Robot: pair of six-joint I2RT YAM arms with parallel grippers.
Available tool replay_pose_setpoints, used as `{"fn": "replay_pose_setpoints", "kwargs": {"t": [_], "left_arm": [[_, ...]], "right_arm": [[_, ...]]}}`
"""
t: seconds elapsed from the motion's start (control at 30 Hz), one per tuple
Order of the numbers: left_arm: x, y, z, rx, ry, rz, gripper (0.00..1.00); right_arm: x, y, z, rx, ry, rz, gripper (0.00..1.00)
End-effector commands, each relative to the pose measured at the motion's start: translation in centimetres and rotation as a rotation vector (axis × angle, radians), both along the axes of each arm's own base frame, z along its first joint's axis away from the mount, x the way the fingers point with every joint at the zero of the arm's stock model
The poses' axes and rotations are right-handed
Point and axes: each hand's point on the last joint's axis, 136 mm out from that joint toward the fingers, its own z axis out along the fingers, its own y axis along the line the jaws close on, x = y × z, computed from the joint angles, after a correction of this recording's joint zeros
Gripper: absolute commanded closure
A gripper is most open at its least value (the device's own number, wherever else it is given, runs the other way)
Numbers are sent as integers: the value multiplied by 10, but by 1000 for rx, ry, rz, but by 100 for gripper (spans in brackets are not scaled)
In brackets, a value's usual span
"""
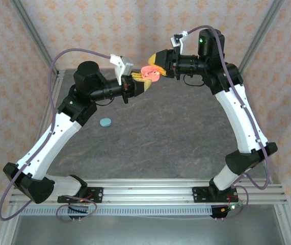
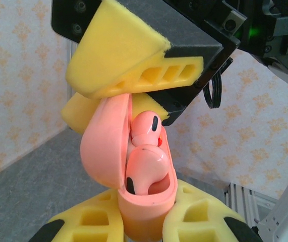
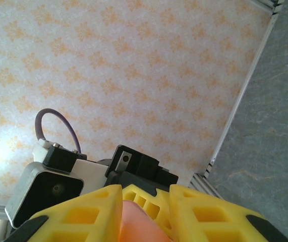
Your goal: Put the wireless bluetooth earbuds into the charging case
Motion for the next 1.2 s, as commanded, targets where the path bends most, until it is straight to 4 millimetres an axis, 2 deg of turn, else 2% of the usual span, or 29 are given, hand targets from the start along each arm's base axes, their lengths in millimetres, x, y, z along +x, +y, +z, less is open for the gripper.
{"fn": "replay_pose_setpoints", "kwargs": {"t": [0.0,0.27,0.57,0.77,1.0,1.17], "left_arm": [[7,-4,2,-7,-3,10,100],[9,-4,-4,4,22,14,100],[14,-4,-6,-2,45,17,100],[16,-6,-5,-3,48,6,100],[15,-11,1,-30,56,-25,100],[17,-12,-2,-23,68,-28,100]], "right_arm": [[-39,-5,11,-26,-81,81,71],[-47,-18,4,-112,-152,39,69],[-54,-37,-21,-267,-189,-17,66],[-50,-44,-32,-323,-186,-48,63],[-44,-42,-45,-344,-167,-50,61],[-38,-44,-46,-366,-184,-76,51]]}}
